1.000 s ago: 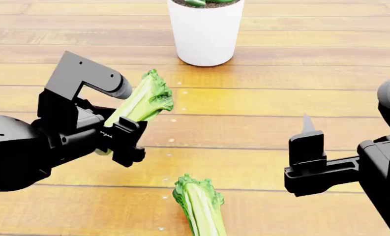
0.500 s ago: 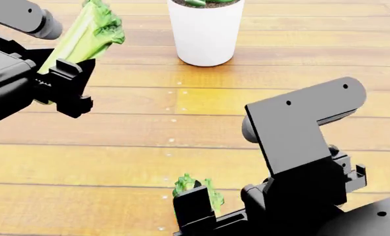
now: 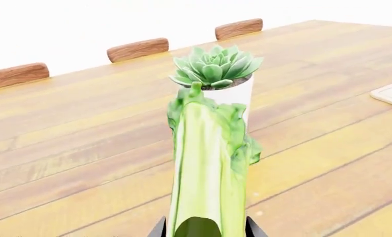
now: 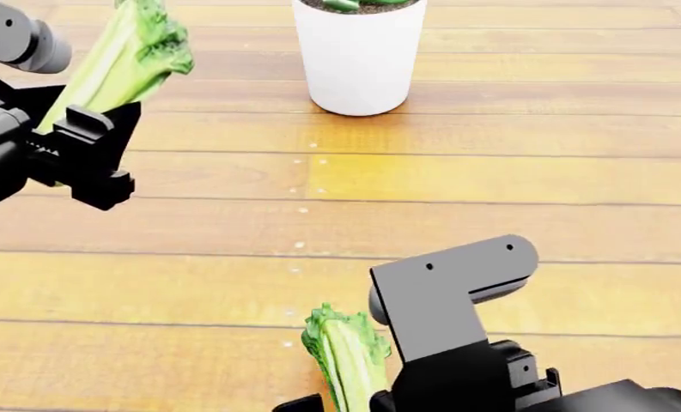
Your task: Place the celery and the celery on separate cutting boards.
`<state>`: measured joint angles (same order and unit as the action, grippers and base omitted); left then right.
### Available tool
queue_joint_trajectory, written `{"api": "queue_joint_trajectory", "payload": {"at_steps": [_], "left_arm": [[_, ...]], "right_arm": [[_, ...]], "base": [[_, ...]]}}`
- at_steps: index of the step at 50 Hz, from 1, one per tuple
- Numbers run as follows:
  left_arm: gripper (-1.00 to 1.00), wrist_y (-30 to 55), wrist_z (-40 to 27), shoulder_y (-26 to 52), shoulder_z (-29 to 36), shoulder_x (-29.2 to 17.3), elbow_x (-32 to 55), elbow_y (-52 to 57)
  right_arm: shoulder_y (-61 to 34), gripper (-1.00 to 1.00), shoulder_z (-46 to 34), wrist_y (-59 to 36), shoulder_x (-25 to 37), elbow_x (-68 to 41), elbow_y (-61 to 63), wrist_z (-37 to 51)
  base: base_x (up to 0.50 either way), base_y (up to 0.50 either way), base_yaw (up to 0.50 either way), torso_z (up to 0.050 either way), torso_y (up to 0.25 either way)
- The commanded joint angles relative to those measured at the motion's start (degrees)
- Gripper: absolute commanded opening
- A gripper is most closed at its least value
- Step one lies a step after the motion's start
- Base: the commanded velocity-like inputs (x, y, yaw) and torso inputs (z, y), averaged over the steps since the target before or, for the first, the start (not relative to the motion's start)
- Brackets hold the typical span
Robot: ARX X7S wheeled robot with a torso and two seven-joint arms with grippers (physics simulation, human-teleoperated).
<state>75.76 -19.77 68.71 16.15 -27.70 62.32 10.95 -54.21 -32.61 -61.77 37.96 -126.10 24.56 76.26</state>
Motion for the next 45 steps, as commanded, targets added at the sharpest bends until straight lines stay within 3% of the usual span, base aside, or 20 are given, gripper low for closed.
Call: {"api": "queue_joint_trajectory", "payload": {"at_steps": [1,19,20,34,40,42,45], "left_arm": [[-1.00,-1.77,0.64,-1.70,-1.74,-0.61,1.44,1.32],[-1.00,-1.73,-0.05,-2.15,-1.20,-0.71,2.60,2.06],[-1.00,-1.76,-0.09,-2.17,-1.12,-0.70,2.59,2.11],[-1.00,-1.30,-1.40,-3.10,-1.48,-1.49,4.06,3.67],[-1.00,-0.72,-2.77,-3.60,-3.30,-2.75,5.83,5.14],[-1.00,-0.57,-3.27,-4.57,-3.92,-3.69,6.29,6.01],[-1.00,-1.38,-3.72,-5.82,-4.19,-4.62,5.53,6.77]], "right_arm": [[4.49,1.00,0.32,-0.16,-1.72,6.80,-2.25,-5.01],[6.69,1.00,0.09,0.43,-1.66,7.79,-1.86,-7.19],[6.32,-1.00,0.37,0.75,-1.66,7.55,-1.67,-7.01],[-5.50,-1.00,5.34,2.62,1.54,1.29,0.50,-4.37],[-5.01,-1.00,8.69,1.31,4.35,5.49,2.26,-7.16],[-4.32,-1.00,11.59,-0.89,5.60,15.02,4.72,-12.00],[-0.31,-1.00,14.54,0.94,7.23,17.67,2.37,-15.73]], "base": [[0.00,0.00,0.00,0.000,0.000],[0.00,0.00,0.00,0.000,0.001],[0.00,0.00,0.00,0.000,0.000],[0.00,0.00,0.00,0.000,0.001],[0.00,0.00,0.00,0.000,0.000],[0.00,0.00,0.00,0.000,0.000],[0.00,0.00,0.00,0.000,0.003]]}}
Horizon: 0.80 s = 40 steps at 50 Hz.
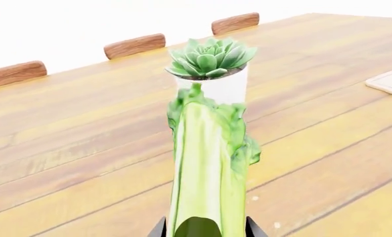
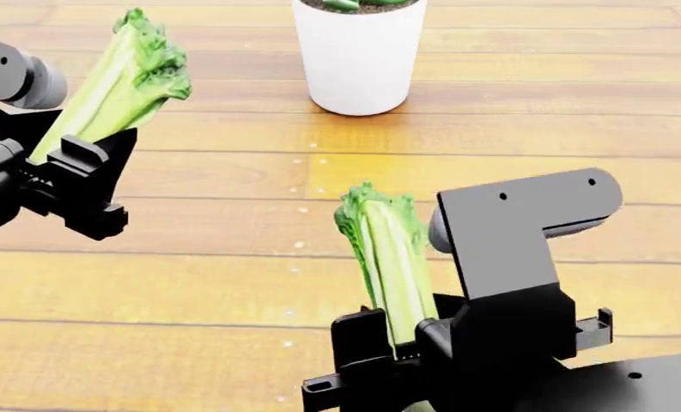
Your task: Place the celery and the celery on separate cutting boards.
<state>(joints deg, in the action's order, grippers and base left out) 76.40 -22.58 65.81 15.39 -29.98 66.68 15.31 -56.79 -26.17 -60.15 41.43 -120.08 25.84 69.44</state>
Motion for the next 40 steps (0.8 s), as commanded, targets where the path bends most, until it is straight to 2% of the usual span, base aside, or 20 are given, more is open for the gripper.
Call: {"api": "queue_joint_trajectory", "payload": {"at_steps": [1,9,12,22,40], "left_arm": [[-1.00,-2.13,-1.14,-2.93,-3.76,-2.55,1.18,2.40],[-1.00,1.30,-6.57,-5.57,-7.87,-5.43,8.70,7.96],[-1.00,1.40,-6.85,-5.42,-7.82,-5.64,9.01,8.06],[-1.00,2.59,-9.59,-4.67,-8.84,-6.44,12.32,8.51],[-1.00,0.77,-8.46,-6.16,-8.01,-7.03,12.18,8.71]], "right_arm": [[2.55,-1.00,8.46,-0.47,4.20,11.45,0.53,-9.19],[0.17,-1.00,8.91,-2.53,6.67,15.65,-1.74,-12.01],[-0.29,-1.00,8.51,-3.10,6.67,15.58,-1.31,-12.56],[0.28,-1.00,8.03,-3.19,6.66,17.39,-1.91,-14.03],[-1.44,-1.00,7.08,-3.92,6.98,18.72,-4.41,-15.62]], "base": [[0.00,0.00,0.00,0.000,0.000],[0.00,0.00,0.00,0.000,0.000],[0.00,-0.19,0.00,0.000,0.003],[0.00,-0.50,0.00,0.000,0.000],[0.00,-0.50,0.00,0.000,0.001]]}}
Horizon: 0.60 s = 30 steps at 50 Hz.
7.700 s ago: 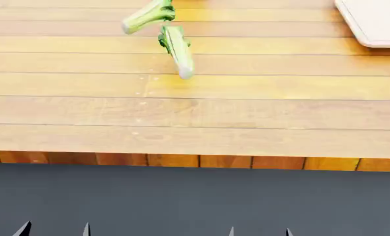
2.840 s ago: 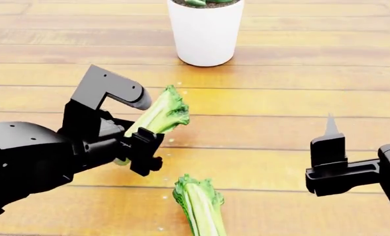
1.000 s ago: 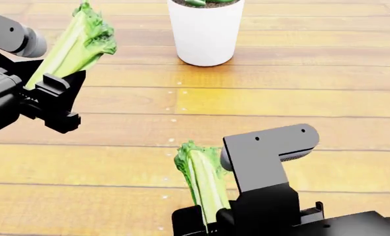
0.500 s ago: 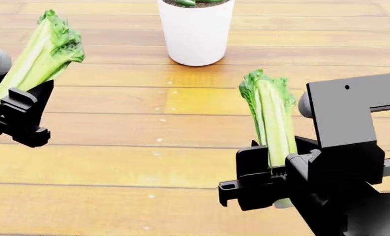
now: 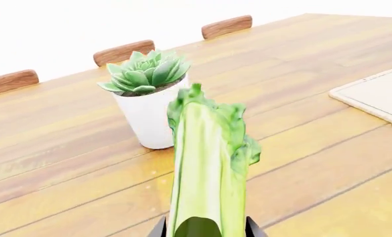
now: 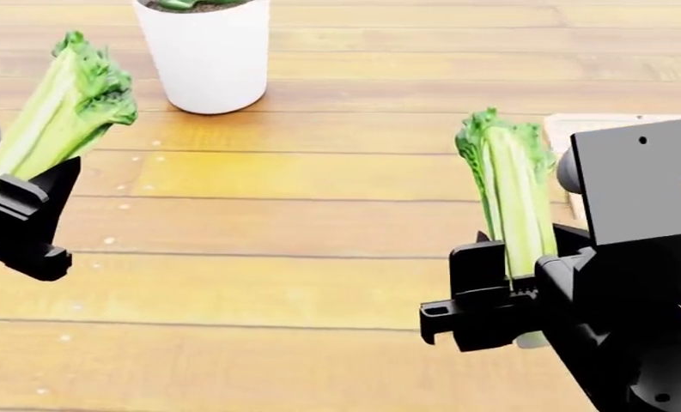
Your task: Place the celery and the celery on separate cutting boards.
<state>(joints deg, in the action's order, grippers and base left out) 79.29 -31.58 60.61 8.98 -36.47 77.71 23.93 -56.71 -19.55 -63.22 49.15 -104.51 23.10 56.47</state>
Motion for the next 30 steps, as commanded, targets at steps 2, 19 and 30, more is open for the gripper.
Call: {"api": "queue_joint_trajectory", "payload": {"at_steps": [2,19,30], "left_arm": [[-1.00,-2.63,0.90,-1.62,-1.57,-0.71,0.75,0.14],[-1.00,-4.86,2.31,-3.54,-0.97,-1.27,-0.40,0.82],[-1.00,-5.53,2.03,-4.36,-1.33,-1.80,0.22,0.96]], "right_arm": [[-1.46,-1.00,-0.09,-0.98,-1.34,4.75,-2.78,-3.99],[-11.89,-1.00,-9.09,-6.22,-8.89,15.13,-17.40,-9.42],[-21.84,-1.00,-18.16,-2.10,-15.82,32.49,-39.88,-23.11]], "base": [[0.00,-0.50,0.00,0.000,0.000],[0.00,-0.36,0.00,0.000,0.001],[0.00,0.00,0.00,0.000,0.001]]}}
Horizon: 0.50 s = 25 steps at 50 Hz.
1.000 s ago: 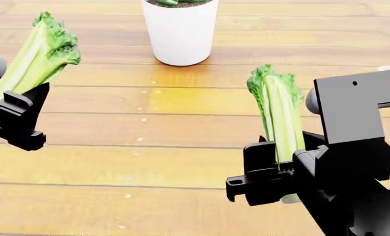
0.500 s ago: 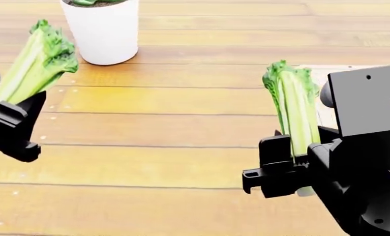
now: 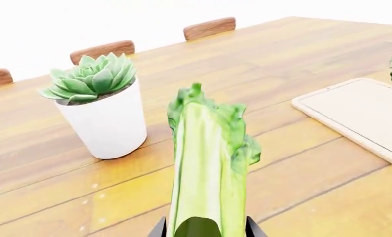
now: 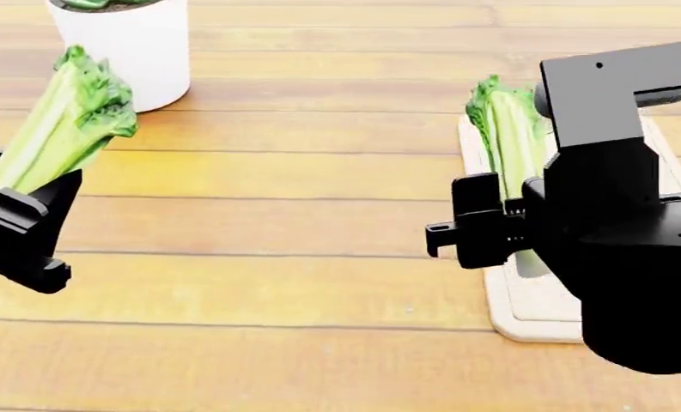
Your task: Place the celery and the celery on separate cutting boards.
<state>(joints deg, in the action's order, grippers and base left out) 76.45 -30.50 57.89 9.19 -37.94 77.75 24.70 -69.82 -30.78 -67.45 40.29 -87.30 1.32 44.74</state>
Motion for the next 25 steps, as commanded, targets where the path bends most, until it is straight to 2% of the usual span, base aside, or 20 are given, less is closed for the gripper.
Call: {"api": "queue_joint_trajectory", "payload": {"at_steps": [1,7,25], "left_arm": [[-1.00,-2.67,0.84,-1.83,-1.67,-0.46,0.45,0.39],[-1.00,-3.32,1.28,-2.66,-1.52,-0.80,-0.04,0.54],[-1.00,-3.31,1.75,-2.44,-0.30,-1.58,-0.12,0.44]], "right_arm": [[-9.25,-1.00,-7.37,2.94,-7.54,16.39,-19.92,-12.14],[-10.54,-1.00,-9.42,6.73,-9.72,20.96,-29.11,-16.00],[-9.32,-1.00,-12.72,6.10,-8.32,23.90,-33.56,-17.98]], "base": [[0.00,0.00,0.00,0.000,0.000],[0.00,0.00,0.00,0.000,0.000],[0.00,0.00,0.00,0.001,0.001]]}}
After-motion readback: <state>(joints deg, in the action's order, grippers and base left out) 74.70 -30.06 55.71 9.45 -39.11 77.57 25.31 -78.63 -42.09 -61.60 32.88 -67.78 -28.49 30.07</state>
